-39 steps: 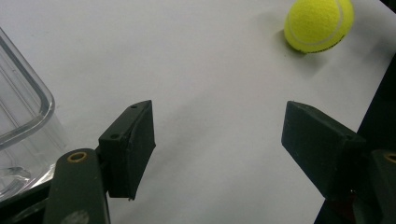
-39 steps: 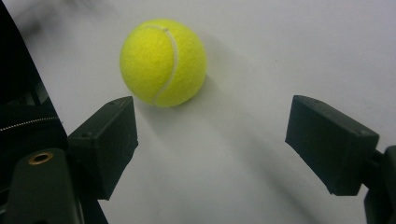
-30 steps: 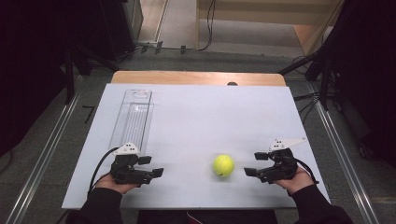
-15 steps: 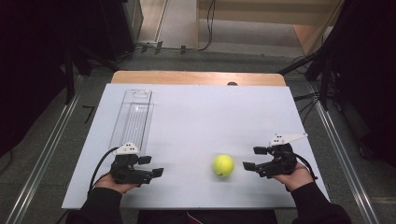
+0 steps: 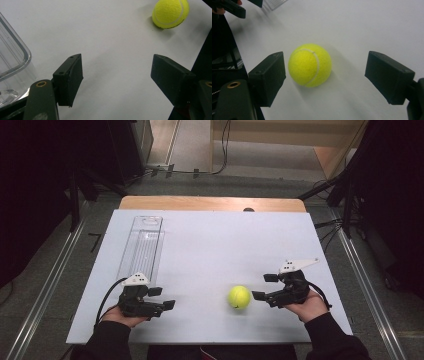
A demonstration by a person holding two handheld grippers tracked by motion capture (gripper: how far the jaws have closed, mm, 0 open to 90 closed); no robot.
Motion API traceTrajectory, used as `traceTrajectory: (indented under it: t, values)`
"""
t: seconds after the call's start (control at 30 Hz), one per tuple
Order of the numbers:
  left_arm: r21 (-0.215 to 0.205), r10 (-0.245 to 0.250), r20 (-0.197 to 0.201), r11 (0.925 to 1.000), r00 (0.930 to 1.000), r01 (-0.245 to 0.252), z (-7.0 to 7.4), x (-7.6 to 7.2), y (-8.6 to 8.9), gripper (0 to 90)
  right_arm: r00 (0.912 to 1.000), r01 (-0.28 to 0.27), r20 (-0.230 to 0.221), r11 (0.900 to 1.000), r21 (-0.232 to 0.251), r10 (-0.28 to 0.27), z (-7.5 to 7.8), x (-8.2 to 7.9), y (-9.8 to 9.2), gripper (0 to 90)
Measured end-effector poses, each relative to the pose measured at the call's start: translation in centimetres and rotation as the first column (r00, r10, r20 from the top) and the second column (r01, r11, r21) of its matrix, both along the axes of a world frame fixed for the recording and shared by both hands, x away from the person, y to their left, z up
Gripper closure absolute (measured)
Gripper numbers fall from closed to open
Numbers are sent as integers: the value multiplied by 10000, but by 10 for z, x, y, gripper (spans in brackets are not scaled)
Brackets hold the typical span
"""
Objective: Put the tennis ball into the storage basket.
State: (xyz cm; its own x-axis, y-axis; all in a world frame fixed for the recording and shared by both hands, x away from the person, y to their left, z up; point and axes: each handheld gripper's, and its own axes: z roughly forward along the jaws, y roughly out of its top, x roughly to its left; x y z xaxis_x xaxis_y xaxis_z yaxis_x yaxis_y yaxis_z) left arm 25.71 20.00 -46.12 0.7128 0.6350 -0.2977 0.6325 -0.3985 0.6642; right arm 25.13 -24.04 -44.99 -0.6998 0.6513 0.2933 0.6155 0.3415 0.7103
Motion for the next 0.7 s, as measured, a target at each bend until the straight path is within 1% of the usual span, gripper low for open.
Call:
traceTrajectory:
  t: [0.23,0.43,0.47,0.7]
  values:
    - [6,5,9,10000,10000,-5,0,0,0,265,9999,-85,109,9999,79,84,2,3,7,149]
    - [-30,54,-10,10000,10000,-54,0,0,0,265,9998,-156,101,9999,38,156,4,6,13,149]
    - [-23,51,-7,10000,10000,-51,0,0,0,265,9996,-208,170,9998,27,208,4,6,14,149]
    - [-8,27,-18,10000,10000,-27,-1,1,0,265,9995,-290,110,9996,-16,290,5,9,20,149]
